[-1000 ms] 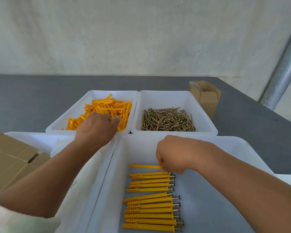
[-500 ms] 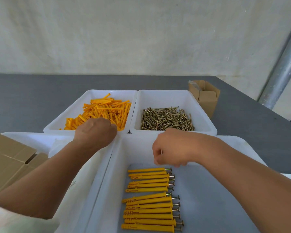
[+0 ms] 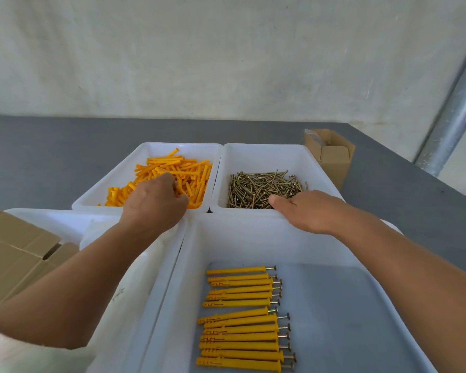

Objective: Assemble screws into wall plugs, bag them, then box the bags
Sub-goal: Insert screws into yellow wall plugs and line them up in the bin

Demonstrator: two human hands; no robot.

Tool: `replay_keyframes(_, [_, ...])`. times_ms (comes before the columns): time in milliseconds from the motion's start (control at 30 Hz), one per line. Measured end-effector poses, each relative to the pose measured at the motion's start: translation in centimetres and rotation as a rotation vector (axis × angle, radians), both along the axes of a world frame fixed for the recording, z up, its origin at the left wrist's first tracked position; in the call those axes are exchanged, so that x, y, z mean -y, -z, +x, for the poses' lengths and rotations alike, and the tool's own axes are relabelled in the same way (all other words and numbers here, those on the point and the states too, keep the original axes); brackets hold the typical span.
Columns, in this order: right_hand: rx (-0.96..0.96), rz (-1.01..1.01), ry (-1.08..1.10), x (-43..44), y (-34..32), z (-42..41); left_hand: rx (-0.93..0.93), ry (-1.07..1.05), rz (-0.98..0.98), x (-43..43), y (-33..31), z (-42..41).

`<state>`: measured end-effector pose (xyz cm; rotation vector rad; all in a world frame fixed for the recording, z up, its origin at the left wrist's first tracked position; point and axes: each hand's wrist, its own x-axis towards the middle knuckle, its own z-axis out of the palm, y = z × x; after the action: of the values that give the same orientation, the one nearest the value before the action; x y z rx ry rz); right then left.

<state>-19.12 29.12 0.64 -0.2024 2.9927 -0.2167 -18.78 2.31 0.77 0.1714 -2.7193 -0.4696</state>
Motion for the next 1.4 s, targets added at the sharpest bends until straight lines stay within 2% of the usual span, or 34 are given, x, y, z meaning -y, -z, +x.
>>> replay_keyframes(233, [0.063,-0.004,0.023,-0.1,0.3,-0.9,-0.069,0.063,0.040,-0.3,0.1,0.2])
replay_keyframes(567, [0.104,-0.005,0.086,-0.2,0.5,-1.3,-0.169,0.042,0.168,-0.3,-0.2,0.0])
replay_keyframes(800, [0.144,-0.011,0.103,0.0,0.0,-1.1,-0.371,0.028,0.244,-0.2,-0.9,0.0])
replay_keyframes(933, [0.168,-0.030,0.113,0.2,-0.2,-0.9,-0.462,0.051,0.414,-0.4,-1.9,0.1])
replay_keyframes(1000, [0.184,-0.048,0.120,0.2,-0.3,-0.9,-0.433,0.098,0.656,-0.6,-2.4,0.2])
replay_keyframes(1100, [0.208,-0.077,0.128,0.3,-0.4,-0.9,-0.225,0.220,1.099,-1.7,-2.9,0.8])
replay_keyframes(1200, [0.215,-0.074,0.126,0.4,-0.4,-0.9,-0.035,0.327,1.140,-3.0,-2.5,1.8])
replay_keyframes(1400, [0.235,-0.123,0.136,0.2,-0.4,-0.9,0.181,0.455,1.076,-4.6,-1.8,2.7])
